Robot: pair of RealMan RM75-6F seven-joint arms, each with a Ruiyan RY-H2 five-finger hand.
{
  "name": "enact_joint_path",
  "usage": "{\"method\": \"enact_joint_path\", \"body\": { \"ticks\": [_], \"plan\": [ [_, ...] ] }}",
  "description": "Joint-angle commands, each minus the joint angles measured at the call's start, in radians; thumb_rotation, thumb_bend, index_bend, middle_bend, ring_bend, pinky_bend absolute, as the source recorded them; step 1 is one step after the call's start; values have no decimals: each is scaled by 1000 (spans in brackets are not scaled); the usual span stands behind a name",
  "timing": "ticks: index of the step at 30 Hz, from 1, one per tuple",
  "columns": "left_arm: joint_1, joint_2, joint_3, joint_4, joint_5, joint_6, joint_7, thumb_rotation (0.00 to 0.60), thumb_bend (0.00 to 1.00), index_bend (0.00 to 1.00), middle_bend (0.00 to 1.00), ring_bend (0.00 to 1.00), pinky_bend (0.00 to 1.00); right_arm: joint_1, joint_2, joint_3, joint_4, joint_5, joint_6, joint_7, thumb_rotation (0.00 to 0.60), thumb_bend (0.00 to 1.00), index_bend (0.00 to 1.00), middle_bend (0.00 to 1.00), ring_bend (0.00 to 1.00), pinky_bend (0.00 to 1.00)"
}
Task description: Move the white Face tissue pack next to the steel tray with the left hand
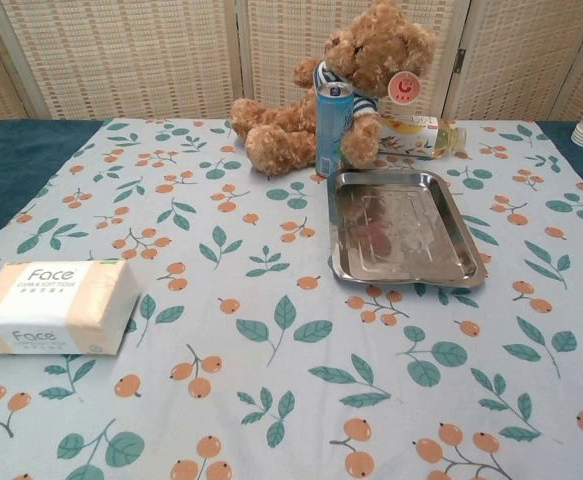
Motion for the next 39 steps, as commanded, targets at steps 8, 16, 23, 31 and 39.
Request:
{"method": "enact_joint_path", "body": {
  "ticks": [8, 16, 23, 31, 39],
  "plan": [
    [6, 10, 5, -4, 9, 10, -28, 600, 331, 0, 43, 53, 179, 11, -19, -10, -5, 7, -1, -33, 600, 120, 0, 0, 0, 0],
    [0, 6, 1, -8, -1, -1, -32, 600, 331, 0, 43, 53, 181, -2, -14, -16, -6, -31, 28, -21, 600, 119, 0, 0, 0, 0],
    [-2, 6, 4, -13, 16, 3, -50, 600, 331, 0, 43, 53, 181, -11, 1, -19, -6, -54, 43, 4, 600, 120, 0, 0, 0, 0],
    [-5, 15, 13, -44, 54, 13, -72, 600, 331, 0, 44, 53, 180, -20, 35, -38, -6, -98, 30, 31, 600, 120, 0, 0, 0, 0],
    [-26, 25, 4, -120, 31, -19, -29, 600, 331, 0, 46, 43, 184, -21, 50, -38, -6, -96, 24, 63, 600, 120, 0, 0, 0, 0]
  ]
}}
